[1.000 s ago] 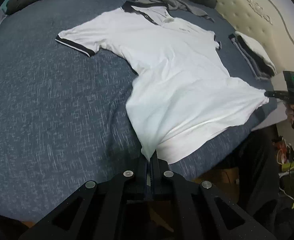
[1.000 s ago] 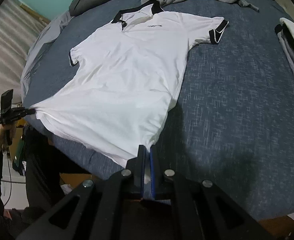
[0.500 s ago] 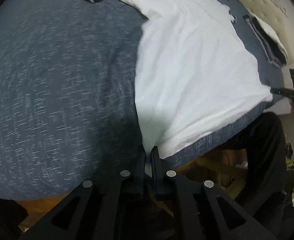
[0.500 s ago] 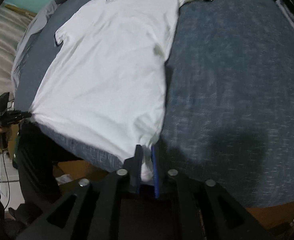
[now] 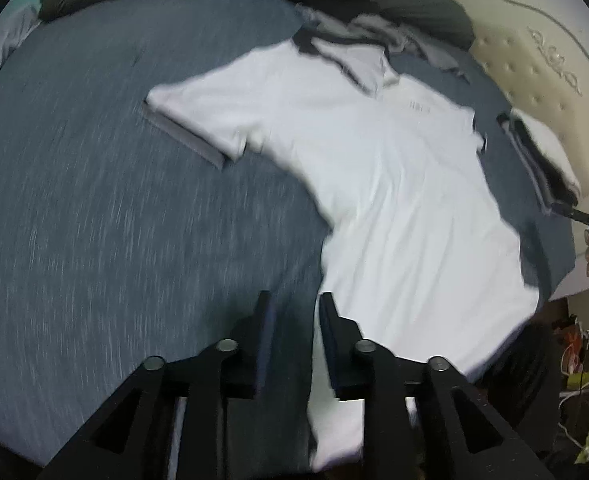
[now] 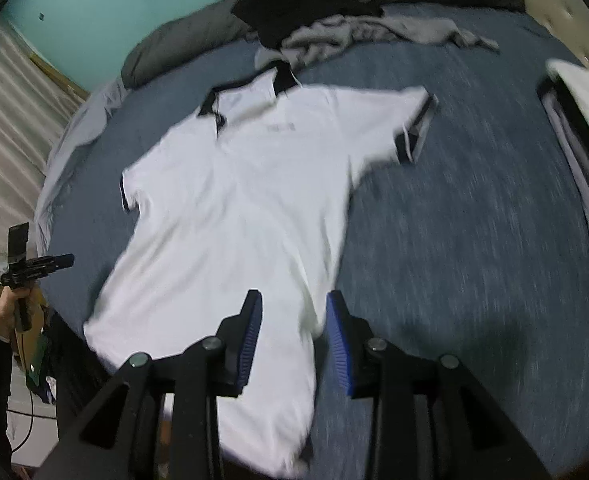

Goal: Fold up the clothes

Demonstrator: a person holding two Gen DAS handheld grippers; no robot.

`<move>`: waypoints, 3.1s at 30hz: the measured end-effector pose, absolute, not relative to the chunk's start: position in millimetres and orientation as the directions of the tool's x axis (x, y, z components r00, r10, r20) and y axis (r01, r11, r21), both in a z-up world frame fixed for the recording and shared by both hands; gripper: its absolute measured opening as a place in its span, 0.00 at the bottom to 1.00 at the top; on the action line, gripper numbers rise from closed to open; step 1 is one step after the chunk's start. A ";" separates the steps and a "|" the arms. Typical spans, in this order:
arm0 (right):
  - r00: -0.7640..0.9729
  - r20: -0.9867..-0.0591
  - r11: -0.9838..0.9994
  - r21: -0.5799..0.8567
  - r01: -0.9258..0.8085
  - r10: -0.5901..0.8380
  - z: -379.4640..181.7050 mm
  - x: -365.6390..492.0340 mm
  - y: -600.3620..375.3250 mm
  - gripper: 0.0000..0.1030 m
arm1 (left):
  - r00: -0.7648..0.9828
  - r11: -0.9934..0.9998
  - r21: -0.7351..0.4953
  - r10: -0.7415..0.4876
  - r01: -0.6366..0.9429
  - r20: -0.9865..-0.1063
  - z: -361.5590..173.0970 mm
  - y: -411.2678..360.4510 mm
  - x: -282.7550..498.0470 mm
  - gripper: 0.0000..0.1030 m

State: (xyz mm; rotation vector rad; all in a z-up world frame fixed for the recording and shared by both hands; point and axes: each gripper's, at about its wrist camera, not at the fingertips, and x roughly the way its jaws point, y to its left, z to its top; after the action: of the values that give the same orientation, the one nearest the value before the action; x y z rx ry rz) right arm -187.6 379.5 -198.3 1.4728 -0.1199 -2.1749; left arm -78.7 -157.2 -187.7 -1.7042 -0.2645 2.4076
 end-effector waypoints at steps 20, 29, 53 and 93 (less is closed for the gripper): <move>-0.360 -0.837 -0.890 0.285 0.355 -0.411 -235.4 -420.4 273.1 0.47 | -0.407 -0.977 -0.213 0.186 0.022 -0.894 -222.3 -126.7 -361.3 0.41; -0.399 -0.838 -0.895 0.211 0.394 -0.373 -248.5 -494.4 216.6 0.50 | -0.418 -0.983 -0.184 0.159 0.021 -0.895 -241.8 -109.0 -453.1 0.58; -0.414 -0.877 -0.896 0.041 0.441 -0.244 -293.5 -575.9 139.4 0.48 | -0.401 -0.993 -0.113 0.113 -0.023 -0.909 -290.7 -84.7 -548.0 0.59; -0.555 -0.813 -0.914 -0.075 0.399 -0.176 -266.5 -645.5 127.4 0.04 | -0.488 -0.998 -0.062 0.065 -0.021 -0.871 -276.8 -86.7 -614.5 0.10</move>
State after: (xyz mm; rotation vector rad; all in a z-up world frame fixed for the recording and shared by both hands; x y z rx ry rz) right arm -645.5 127.4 -266.5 1.2602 0.3599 -2.4864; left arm -614.5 -86.7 -276.8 -1.5632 -0.0664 2.6664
